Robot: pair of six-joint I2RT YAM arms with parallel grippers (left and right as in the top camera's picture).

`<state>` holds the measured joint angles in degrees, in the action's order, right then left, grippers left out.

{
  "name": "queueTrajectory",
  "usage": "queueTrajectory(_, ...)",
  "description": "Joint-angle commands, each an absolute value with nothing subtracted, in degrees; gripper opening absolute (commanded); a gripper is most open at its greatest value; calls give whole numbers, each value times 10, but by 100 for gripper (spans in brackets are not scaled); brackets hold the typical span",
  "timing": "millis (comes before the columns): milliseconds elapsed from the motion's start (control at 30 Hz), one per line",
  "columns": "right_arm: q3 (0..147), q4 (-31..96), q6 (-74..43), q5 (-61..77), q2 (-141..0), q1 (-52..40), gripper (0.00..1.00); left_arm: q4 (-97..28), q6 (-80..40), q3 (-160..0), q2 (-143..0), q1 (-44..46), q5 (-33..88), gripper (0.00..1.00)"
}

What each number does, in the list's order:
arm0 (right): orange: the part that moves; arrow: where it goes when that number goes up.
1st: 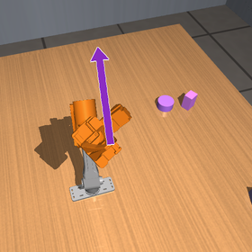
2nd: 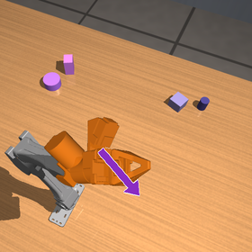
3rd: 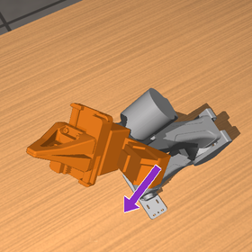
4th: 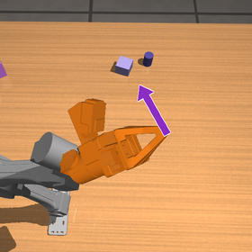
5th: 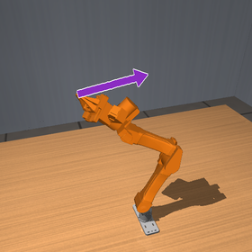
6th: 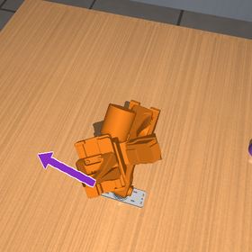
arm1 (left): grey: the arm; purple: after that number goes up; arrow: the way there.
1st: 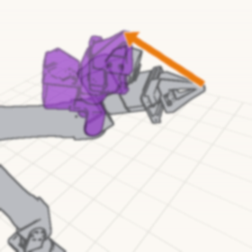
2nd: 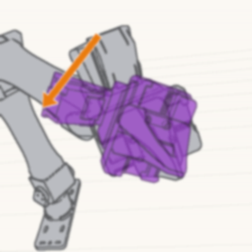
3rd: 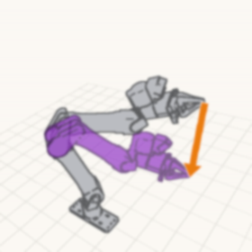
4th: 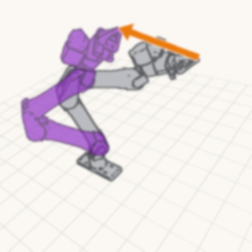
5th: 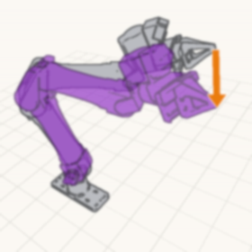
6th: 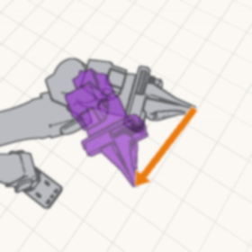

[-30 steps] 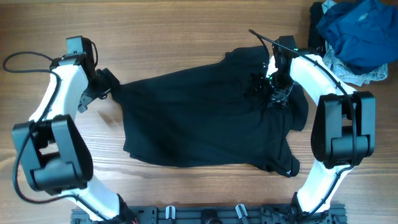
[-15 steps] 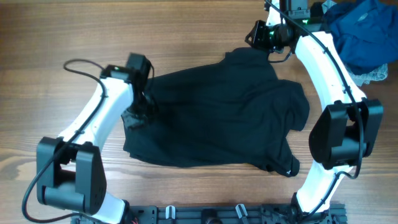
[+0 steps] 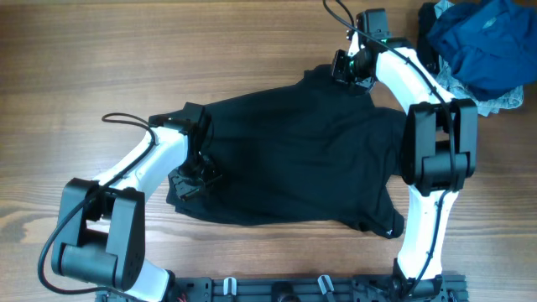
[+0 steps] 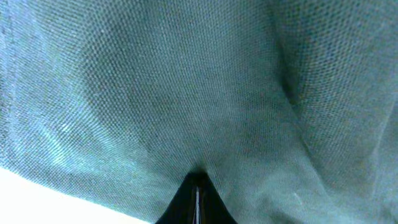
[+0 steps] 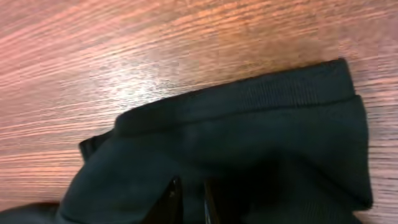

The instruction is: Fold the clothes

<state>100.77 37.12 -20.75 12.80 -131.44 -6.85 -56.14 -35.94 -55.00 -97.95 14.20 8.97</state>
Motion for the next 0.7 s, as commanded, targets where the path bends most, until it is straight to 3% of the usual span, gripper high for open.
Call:
queueTrajectory(0, 1014, 364, -212, 120, -1343, -69, 12, -561, -368, -545, -976, 143, 100, 4)
queueTrajectory(100, 1014, 346, -216, 120, -1361, -69, 4, -561, -368, -545, -976, 143, 100, 4)
queueTrajectory(667, 1014, 95, -226, 62, -1462, -60, 5, -566, -367, -545, -976, 149, 116, 4)
